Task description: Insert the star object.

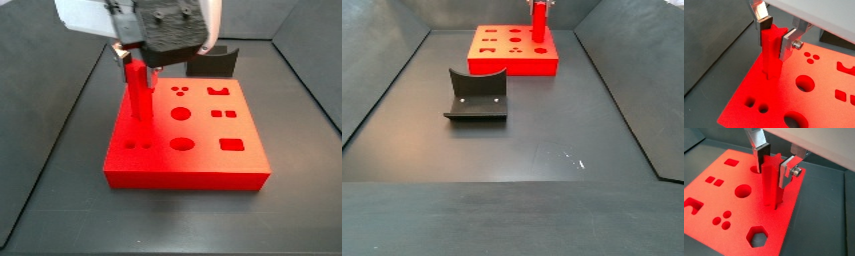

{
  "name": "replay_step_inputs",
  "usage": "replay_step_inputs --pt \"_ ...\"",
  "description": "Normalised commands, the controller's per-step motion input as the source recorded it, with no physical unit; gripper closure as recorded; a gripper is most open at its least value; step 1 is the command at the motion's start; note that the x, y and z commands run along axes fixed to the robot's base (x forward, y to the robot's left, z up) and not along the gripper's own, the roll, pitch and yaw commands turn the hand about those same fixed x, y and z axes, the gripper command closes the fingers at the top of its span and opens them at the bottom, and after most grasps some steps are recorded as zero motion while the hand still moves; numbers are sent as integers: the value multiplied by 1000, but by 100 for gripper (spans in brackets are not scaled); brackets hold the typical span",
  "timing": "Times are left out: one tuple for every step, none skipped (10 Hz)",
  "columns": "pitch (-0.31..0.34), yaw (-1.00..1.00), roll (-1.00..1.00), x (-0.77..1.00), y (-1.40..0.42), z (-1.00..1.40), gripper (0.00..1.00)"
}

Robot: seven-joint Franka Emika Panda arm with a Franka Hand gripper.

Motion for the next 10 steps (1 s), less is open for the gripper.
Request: replay_step_inputs --pt "0 0 51 80 0 -143 100" --pt "-74 -9 93 143 -14 -397 100" --pt "-37 -63 76 117 0 -694 100" --pt "0 -60 40 171 0 -849 100" --pt "0 -54 26 117 0 -909 100" --pt "0 -40 29 80 0 -909 100" --pt "44 -57 77 23 0 -803 100" --pt "67 -54 47 40 0 -766 100" --pt "53 -49 6 71 0 -734 100" --pt "54 -54 10 89 0 -749 100"
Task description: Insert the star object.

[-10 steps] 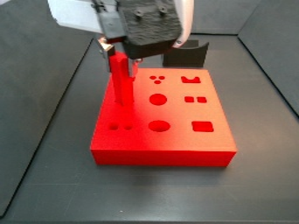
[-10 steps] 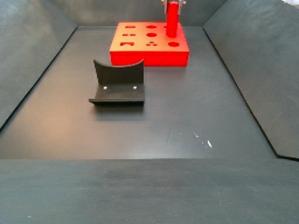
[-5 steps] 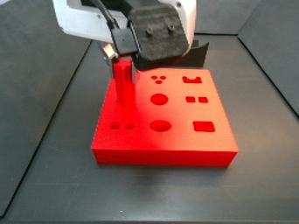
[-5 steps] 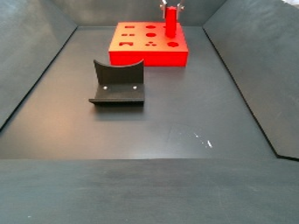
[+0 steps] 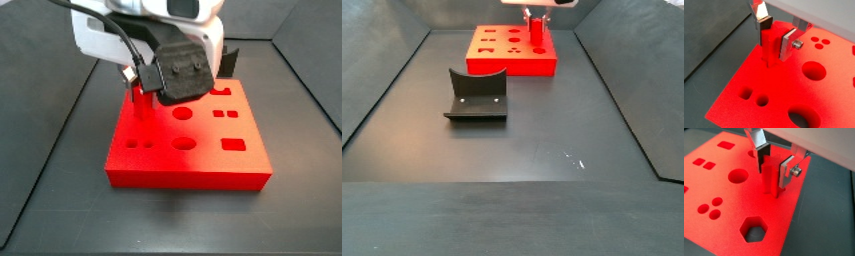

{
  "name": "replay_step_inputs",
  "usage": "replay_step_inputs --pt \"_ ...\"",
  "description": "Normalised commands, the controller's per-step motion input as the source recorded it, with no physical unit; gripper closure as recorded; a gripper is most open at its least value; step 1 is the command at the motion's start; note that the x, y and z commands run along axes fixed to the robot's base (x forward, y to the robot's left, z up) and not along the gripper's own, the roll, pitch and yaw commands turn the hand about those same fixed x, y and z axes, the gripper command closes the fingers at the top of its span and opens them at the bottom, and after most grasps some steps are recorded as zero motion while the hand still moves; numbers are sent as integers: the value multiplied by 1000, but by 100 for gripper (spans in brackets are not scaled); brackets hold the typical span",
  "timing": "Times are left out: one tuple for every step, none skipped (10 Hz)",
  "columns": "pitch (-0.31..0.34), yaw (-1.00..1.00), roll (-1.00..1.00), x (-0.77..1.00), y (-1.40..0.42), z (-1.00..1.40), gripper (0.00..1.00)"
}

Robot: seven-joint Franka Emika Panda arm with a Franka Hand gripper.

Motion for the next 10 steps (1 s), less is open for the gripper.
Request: replay_step_inputs --pt "40 -69 14 63 0 -766 100" --pt "0 -66 0 97 0 -500 100" --pt "0 -57 0 26 0 -311 100" --pt "0 -49 0 34 0 -226 100" --pt "-10 3 0 60 0 -77 100" --pt "109 -77 -4 180 0 -511 100" --pt "259 -229 0 260 -6 -566 100" --pt "217 -263 34 263 0 -354 100" --pt "64 -151 0 51 0 -91 100" --pt "0 0 0 0 0 0 100"
